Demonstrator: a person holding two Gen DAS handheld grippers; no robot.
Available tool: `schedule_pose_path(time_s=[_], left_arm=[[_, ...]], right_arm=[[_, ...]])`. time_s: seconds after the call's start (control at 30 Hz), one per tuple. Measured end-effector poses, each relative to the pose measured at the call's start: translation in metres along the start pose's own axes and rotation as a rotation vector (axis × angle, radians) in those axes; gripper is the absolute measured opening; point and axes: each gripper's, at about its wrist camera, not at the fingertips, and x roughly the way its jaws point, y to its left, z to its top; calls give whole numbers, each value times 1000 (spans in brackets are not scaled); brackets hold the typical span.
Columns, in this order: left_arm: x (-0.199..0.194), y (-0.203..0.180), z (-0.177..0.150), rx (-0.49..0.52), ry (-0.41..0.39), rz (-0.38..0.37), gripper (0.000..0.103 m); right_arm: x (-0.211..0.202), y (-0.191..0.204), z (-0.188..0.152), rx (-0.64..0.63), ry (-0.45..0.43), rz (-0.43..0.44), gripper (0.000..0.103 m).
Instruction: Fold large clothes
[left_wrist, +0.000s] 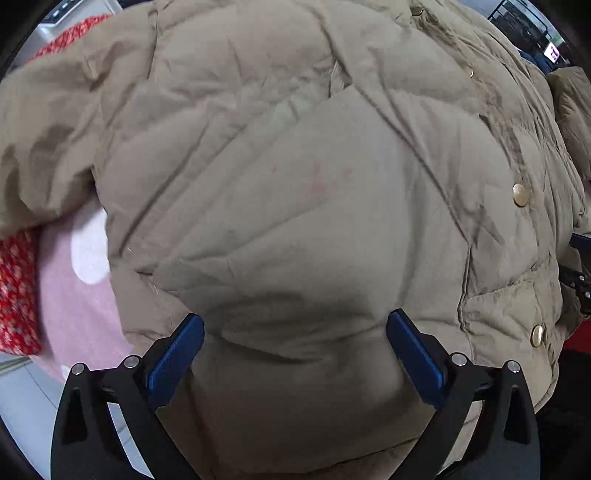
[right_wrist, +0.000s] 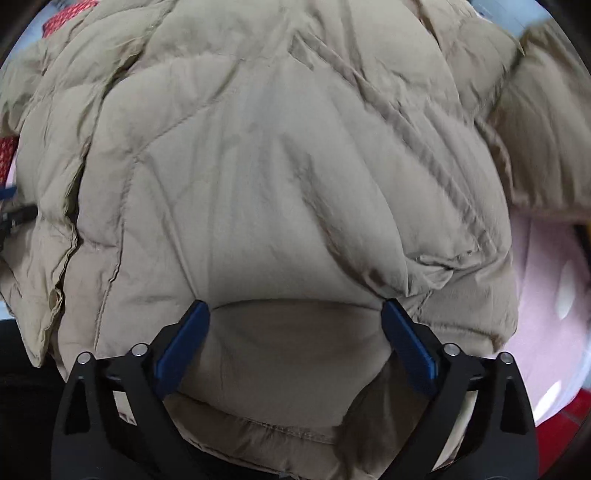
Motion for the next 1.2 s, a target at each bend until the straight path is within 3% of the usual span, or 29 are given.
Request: schedule_pose_path(time_s=[0.23,0.37,0.5,0.67,0.8,0.93,1.2], left_arm=[[19,-1,18,5,75,46,98],[26,-6,32,-7,88,49,98],[26,-9,25,-3,77,52,98],[-13,-37,5,52,37,103,98],[-43,-52,19,106,-51,137,97],[-64,-67,41,130,-117,135,97],[-83,-98,61,190,-156,132,97]], right_arm=[[18,-12,30,41,77,40,98],[37,-9,56,71,69,60,98],[38,-14,58,103,13,61,99],[14,-18,45,99,42,54,98],[-26,-37,38,153,-75,51,98],[-65,-71,43,292,-188,37,98],[-122,-127,33,439,-331,-30,98]])
